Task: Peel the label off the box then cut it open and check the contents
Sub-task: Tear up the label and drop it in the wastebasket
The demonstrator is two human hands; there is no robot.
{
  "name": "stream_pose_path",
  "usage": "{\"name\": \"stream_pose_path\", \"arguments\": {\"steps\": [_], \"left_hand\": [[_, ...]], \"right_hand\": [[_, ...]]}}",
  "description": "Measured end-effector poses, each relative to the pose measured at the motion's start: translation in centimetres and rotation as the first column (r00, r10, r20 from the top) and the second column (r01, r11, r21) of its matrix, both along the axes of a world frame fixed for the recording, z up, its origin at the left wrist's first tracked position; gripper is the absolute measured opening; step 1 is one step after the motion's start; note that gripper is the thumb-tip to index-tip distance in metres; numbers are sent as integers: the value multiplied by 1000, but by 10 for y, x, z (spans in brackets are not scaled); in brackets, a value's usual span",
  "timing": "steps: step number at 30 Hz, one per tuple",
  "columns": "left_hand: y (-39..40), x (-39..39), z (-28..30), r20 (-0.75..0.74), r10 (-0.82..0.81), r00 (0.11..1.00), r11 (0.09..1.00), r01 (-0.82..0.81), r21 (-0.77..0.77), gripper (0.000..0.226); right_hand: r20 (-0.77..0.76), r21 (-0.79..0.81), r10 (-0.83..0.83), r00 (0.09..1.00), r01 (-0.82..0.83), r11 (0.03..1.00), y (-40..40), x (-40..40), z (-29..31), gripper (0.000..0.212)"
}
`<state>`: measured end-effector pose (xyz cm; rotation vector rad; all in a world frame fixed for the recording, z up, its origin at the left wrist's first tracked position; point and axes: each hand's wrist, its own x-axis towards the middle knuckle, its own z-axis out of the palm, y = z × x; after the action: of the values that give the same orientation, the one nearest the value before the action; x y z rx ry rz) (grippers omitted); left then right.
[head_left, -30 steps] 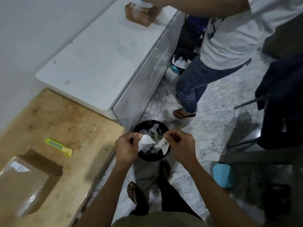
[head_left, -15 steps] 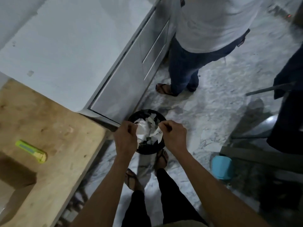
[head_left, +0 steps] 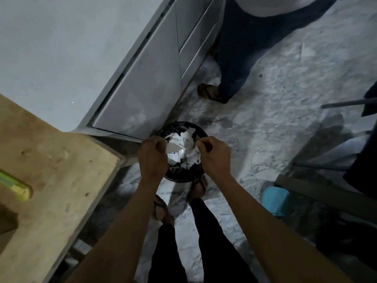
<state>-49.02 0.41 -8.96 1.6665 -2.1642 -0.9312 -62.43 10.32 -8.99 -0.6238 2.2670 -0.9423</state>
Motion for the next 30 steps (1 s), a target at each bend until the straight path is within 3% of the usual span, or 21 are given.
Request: {"name": "stream_pose_path", "arguments": {"steps": [5,9,15,25,30], "left_hand": [[-4,-3,-17,40,20,999,1000,-21,21,41],[-9,-1,-40,54,-42,998,999,42,7,37],[-8,0,-43,155,-115,981,992,105,72,40],[17,7,56,-41,40,998,993,-35,117,35],[27,18,103,-91,103,991,993,-96,75,49]], "right_hand": [[25,33,-7,1000,6,999,-10,0,-16,16],[42,53,8,999,-10,999,-17,5,-26,26],[68,73,10,998,-15,997,-18,7,-29,24],[128,27,-44,991,41,999,-15,-6,43,31],[139,-110,-24,990,40,993,-17,3,87,18]]}}
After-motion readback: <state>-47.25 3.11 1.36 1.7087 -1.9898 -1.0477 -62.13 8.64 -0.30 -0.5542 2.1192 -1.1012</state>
